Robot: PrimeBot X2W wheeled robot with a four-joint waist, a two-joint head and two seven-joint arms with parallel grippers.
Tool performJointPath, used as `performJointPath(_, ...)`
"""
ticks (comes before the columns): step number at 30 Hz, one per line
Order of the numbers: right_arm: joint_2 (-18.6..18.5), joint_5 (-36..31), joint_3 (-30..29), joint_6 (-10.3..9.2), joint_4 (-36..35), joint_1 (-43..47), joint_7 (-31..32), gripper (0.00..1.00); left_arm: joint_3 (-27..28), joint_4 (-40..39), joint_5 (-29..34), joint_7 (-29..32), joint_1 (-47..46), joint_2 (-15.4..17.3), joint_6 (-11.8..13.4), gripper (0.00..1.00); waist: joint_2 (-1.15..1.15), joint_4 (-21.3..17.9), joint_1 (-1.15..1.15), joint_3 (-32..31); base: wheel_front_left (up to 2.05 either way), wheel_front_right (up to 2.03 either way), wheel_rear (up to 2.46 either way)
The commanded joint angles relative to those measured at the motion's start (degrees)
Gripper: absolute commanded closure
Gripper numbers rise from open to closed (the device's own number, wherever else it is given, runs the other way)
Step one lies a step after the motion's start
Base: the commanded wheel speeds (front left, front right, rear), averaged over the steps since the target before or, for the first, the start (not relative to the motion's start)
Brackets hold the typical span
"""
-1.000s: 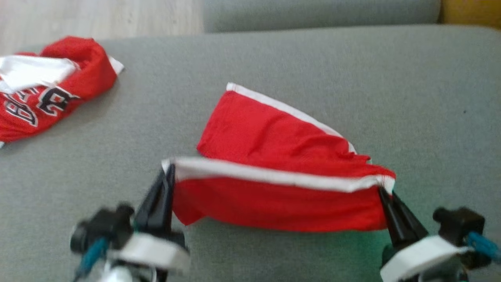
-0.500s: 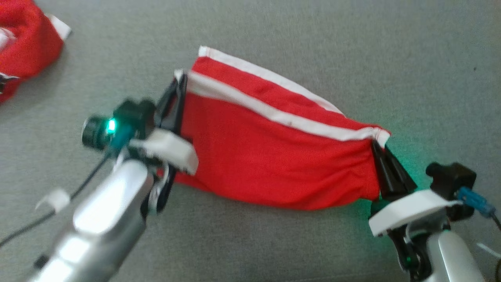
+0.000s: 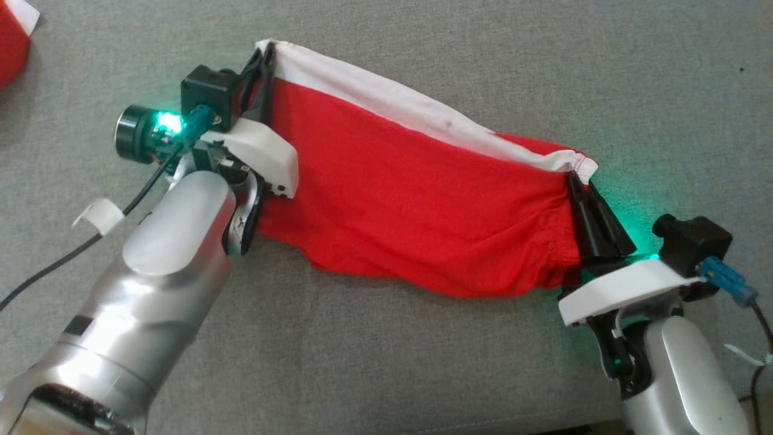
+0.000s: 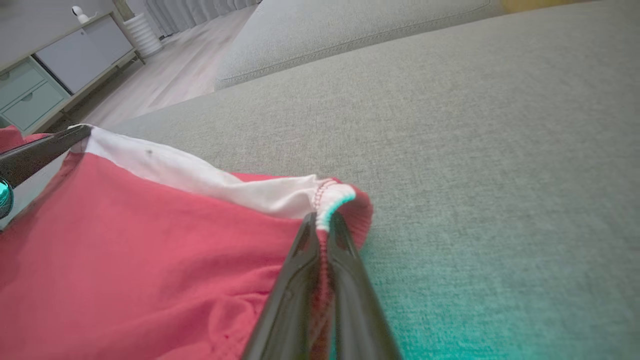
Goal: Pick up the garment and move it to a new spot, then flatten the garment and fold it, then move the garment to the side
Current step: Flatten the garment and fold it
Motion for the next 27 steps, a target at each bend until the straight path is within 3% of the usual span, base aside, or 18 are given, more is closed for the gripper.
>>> performJointPath(1, -0.2, -0.2, 1.1, 0.43, -1.2, -0.3, -0.9, 1.00, 2.2, -0.3, 0.2, -0.7, -2.6, 0.9, 0.3, 1.00, 0.00, 0.1, -0.01, -0.3, 0.00, 0.00, 0.00)
performJointPath(2, -0.2, -0.2, 1.1, 0.43, -1.1, -0.2, -1.3, 0.98, 2.1, 0.4, 0.1, -0.9, -2.7, 0.7, 0.1, 1.00, 0.00, 0.2, -0.01, -0.5, 0.00, 0.00, 0.00)
performJointPath(3, -0.2, -0.1, 1.1, 0.43, -0.9, -0.1, -1.6, 0.75, 2.1, 1.0, 0.1, -1.1, -2.8, 0.5, 0.0, 0.91, 0.00, 0.2, -0.01, -0.6, 0.00, 0.00, 0.00)
performJointPath(4, -0.2, -0.1, 1.0, 0.43, -0.7, 0.0, -1.9, 0.56, 2.0, 1.4, 0.0, -1.5, -2.8, 0.3, -0.1, 0.55, 0.00, 0.3, -0.01, -0.7, 0.00, 0.00, 0.00)
performJointPath(5, -0.2, -0.1, 0.8, 0.43, -0.6, 0.2, -2.4, 0.07, 2.0, 1.7, 0.1, -2.0, -2.8, 0.1, -0.2, 0.03, 0.00, 0.5, -0.01, -0.9, 0.00, 0.00, 0.00)
performJointPath(6, -0.2, -0.1, 0.6, 0.43, -0.5, 0.3, -2.8, 0.00, 2.0, 1.9, 0.0, -2.5, -2.7, -0.1, -0.3, 0.00, 0.00, 0.6, -0.01, -1.2, 0.00, 0.00, 0.00)
performJointPath(16, -0.2, -3.7, -2.9, 0.43, -3.8, 4.4, -3.2, 0.00, 2.0, -0.7, -1.8, -5.8, 2.1, -1.4, -0.4, 0.00, 0.00, 3.0, -0.01, -5.5, 0.00, 0.00, 0.00)
performJointPath(20, -0.2, -5.6, -5.2, 0.43, -7.2, 7.6, -1.1, 0.00, 1.2, -3.0, -3.5, -2.9, 6.8, -1.0, -0.2, 0.00, 0.00, 4.1, -0.01, -8.3, 0.00, 0.00, 0.00)
performJointPath(27, -0.2, -7.3, -7.7, 0.43, -13.8, 11.6, 3.7, 0.00, 0.2, -5.5, -5.8, 3.5, 13.0, 2.8, 0.2, 0.00, 0.00, 4.4, -0.01, -11.6, 0.00, 0.00, 0.00)
